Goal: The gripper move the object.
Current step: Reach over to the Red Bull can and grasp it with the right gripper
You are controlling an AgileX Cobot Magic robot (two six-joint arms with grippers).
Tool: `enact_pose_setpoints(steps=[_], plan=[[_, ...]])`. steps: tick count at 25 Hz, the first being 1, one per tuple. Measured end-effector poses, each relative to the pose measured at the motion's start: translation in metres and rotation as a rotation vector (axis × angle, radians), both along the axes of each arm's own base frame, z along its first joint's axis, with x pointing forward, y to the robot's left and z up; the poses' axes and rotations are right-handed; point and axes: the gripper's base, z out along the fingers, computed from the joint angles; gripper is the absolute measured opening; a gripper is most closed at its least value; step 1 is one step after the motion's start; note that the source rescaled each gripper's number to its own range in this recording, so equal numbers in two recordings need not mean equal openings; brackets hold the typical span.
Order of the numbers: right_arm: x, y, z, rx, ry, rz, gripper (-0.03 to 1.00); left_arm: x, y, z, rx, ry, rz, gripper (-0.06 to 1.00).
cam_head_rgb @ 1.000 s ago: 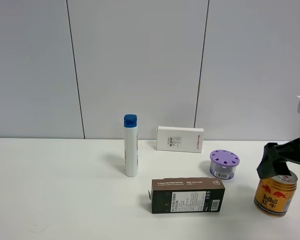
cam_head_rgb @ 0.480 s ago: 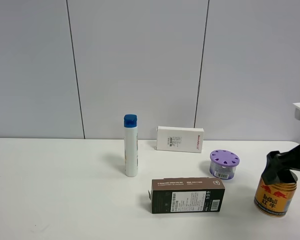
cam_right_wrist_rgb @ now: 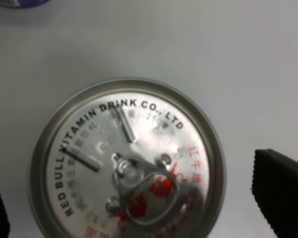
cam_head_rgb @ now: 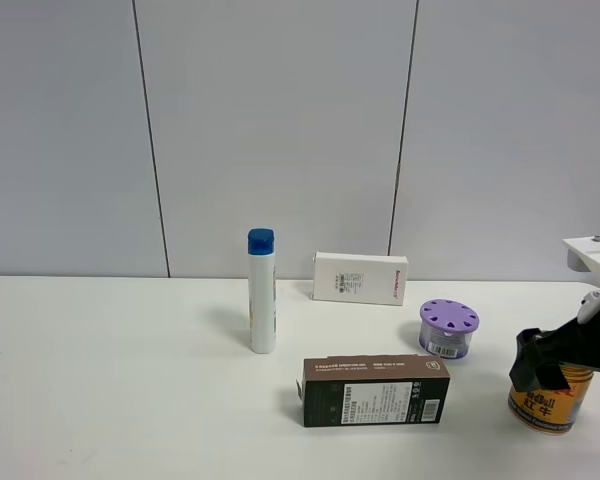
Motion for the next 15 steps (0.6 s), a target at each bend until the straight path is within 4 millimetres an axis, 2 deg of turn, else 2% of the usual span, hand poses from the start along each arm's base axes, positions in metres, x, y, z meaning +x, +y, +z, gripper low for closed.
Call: enact_pose_setpoints(steps=[6, 7, 9, 10, 14, 15], plan=[[0.0043, 0.0000, -0.0050, -0.001, -0.024, -0.001, 1.00, 0.0000, 0.0000, 0.0000, 0.000, 0.000, 0.000, 1.00], [0.0047, 0.0000, -0.0049, 0.000, -0.029, -0.002, 0.97, 0.0000, 0.0000, 0.0000, 0.000, 0.000, 0.000, 1.00], [0.0050, 0.0000, -0.0056, -0.001, -0.027, -0.002, 0.81, 0.0000, 0.0000, 0.0000, 0.000, 0.000, 0.000, 1.00], [0.0050, 0.0000, -0.0062, -0.001, -0.025, -0.002, 0.68, 0.0000, 0.0000, 0.0000, 0.000, 0.000, 0.000, 1.00], [0.0052, 0.0000, -0.0074, -0.002, -0.022, 0.000, 0.00, 0.0000, 0.0000, 0.0000, 0.000, 0.000, 0.000, 1.00], [0.0052, 0.0000, -0.0074, -0.002, -0.022, 0.000, 0.01, 0.0000, 0.0000, 0.0000, 0.000, 0.000, 0.000, 1.00]])
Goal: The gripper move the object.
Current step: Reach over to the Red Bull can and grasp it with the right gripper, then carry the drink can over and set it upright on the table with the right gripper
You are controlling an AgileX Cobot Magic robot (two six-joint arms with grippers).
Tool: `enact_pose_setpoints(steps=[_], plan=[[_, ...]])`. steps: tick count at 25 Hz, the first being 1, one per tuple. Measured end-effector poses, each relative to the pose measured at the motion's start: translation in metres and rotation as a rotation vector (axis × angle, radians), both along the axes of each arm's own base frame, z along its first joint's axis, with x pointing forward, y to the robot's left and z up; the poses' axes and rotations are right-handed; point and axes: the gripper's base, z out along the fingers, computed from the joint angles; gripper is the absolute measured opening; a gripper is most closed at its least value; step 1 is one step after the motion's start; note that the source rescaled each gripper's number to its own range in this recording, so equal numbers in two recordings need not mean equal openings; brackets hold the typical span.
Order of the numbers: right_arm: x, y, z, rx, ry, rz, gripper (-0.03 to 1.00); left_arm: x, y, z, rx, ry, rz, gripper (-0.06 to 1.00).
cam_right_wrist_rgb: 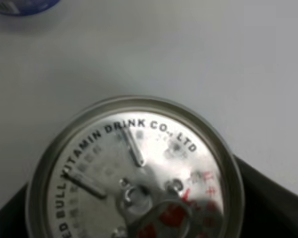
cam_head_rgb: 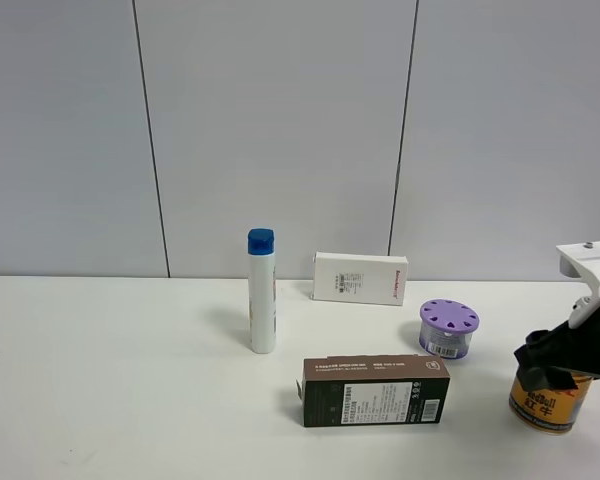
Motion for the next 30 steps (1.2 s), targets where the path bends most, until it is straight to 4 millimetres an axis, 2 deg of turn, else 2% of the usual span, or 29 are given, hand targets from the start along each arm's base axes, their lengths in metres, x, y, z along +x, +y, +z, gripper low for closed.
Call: enact_pose_setpoints(steps=[7, 11, 16, 21, 25, 27, 30], plan=[[0.000, 0.000, 0.000, 0.001, 0.001, -0.002, 0.01, 0.000, 0.000, 0.000, 0.000, 0.000, 0.000, 1.00], [-0.006, 0.001, 0.009, 0.002, 0.022, 0.006, 0.01, 0.000, 0.000, 0.000, 0.000, 0.000, 0.000, 1.00], [-0.022, 0.010, 0.052, 0.013, -0.055, 0.041, 0.01, 0.000, 0.000, 0.000, 0.000, 0.000, 0.000, 1.00], [-0.058, 0.019, 0.097, 0.023, -0.082, 0.102, 0.01, 0.000, 0.000, 0.000, 0.000, 0.000, 0.000, 1.00], [-0.083, 0.026, 0.130, 0.040, -0.185, 0.158, 0.01, 0.000, 0.000, 0.000, 0.000, 0.000, 0.000, 1.00], [-0.086, 0.029, 0.149, 0.048, -0.231, 0.178, 0.01, 0.000, 0.000, 0.000, 0.000, 0.000, 0.000, 1.00], [-0.080, 0.033, 0.174, 0.033, -0.285, 0.204, 0.01, 0.000, 0.000, 0.000, 0.000, 0.000, 0.000, 1.00]])
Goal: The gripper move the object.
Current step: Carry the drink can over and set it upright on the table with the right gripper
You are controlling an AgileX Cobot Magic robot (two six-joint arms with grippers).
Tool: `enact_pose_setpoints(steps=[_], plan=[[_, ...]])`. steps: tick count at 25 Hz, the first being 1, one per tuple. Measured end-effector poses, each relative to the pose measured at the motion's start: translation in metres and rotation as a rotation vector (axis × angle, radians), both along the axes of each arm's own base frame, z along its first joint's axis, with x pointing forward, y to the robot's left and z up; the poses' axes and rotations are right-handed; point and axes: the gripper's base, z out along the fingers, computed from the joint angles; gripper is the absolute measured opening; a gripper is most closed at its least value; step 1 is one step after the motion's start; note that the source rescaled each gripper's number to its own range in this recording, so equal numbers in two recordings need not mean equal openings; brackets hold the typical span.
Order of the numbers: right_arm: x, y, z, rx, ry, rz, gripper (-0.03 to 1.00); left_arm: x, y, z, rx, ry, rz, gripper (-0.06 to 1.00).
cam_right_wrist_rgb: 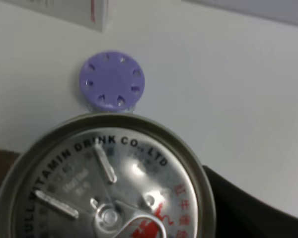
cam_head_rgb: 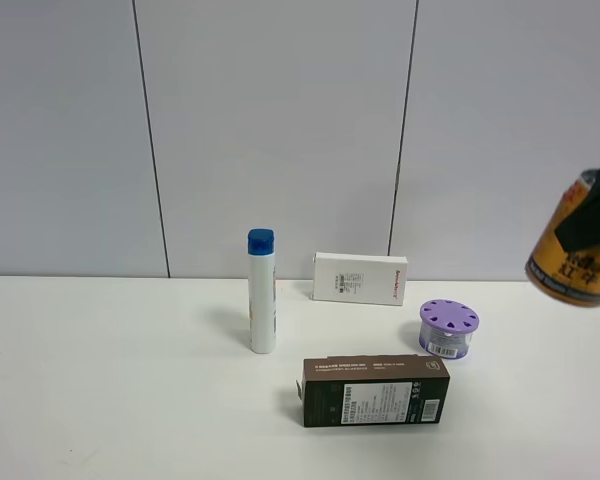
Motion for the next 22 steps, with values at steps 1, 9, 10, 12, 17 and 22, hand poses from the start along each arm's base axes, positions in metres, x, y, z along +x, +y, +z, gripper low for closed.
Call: enact_pose_setpoints(steps=[1, 9, 10, 12, 17, 22], plan=[[0.005, 0.001, 0.008, -0.006, -0.022, 0.003, 0.01, 0.000, 0.000, 0.000, 0.000, 0.000, 0.000, 1.00], [0.064, 0.025, 0.009, -0.037, 0.019, 0.046, 0.01, 0.000, 0.000, 0.000, 0.000, 0.000, 0.000, 1.00], [0.072, 0.034, 0.006, -0.044, 0.020, 0.071, 0.01, 0.000, 0.000, 0.000, 0.000, 0.000, 0.000, 1.00], [0.088, 0.052, 0.001, -0.057, 0.009, 0.128, 0.01, 0.000, 0.000, 0.000, 0.000, 0.000, 0.000, 1.00], [0.125, 0.096, -0.019, -0.091, 0.018, 0.237, 0.01, 0.000, 0.000, 0.000, 0.000, 0.000, 0.000, 1.00], [0.158, 0.118, -0.057, -0.100, 0.037, 0.257, 0.01, 0.000, 0.000, 0.000, 0.000, 0.000, 0.000, 1.00]])
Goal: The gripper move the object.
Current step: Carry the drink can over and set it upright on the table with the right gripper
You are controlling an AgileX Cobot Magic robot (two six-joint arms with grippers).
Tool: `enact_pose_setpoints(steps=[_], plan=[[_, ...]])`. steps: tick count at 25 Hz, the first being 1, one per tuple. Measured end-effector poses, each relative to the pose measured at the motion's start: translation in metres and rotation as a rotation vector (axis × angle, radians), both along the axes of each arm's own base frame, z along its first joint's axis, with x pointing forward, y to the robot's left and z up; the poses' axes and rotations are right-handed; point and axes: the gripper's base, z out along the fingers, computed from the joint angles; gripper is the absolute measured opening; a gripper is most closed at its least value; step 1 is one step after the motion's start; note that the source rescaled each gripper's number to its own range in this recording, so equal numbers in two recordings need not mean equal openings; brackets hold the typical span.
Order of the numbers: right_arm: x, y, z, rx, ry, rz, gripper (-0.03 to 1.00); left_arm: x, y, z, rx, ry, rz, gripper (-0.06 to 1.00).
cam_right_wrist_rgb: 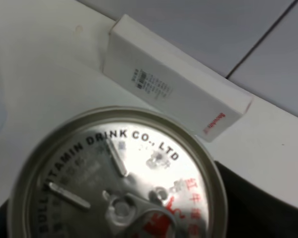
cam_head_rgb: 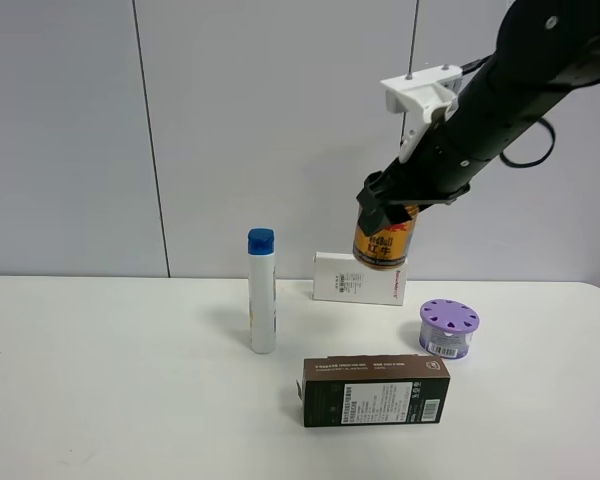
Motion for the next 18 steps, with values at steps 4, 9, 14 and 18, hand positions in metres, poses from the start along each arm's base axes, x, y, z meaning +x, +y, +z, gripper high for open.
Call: enact_pose_setpoints(steps=[4, 9, 14, 18], plan=[[0.016, 0.008, -0.031, 0.001, -0.004, 0.001, 0.01, 0.000, 0.000, 0.000, 0.000, 0.000, 0.000, 1.00], [0.025, 0.012, -0.062, -0.016, 0.032, 0.001, 0.01, 0.000, 0.000, 0.000, 0.000, 0.000, 0.000, 1.00], [0.029, 0.014, -0.082, -0.024, 0.050, 0.001, 0.01, 0.000, 0.000, 0.000, -0.001, 0.000, 0.000, 1.00], [0.031, 0.015, -0.097, -0.025, 0.080, -0.008, 0.01, 0.000, 0.000, 0.000, -0.001, 0.000, 0.000, 1.00]])
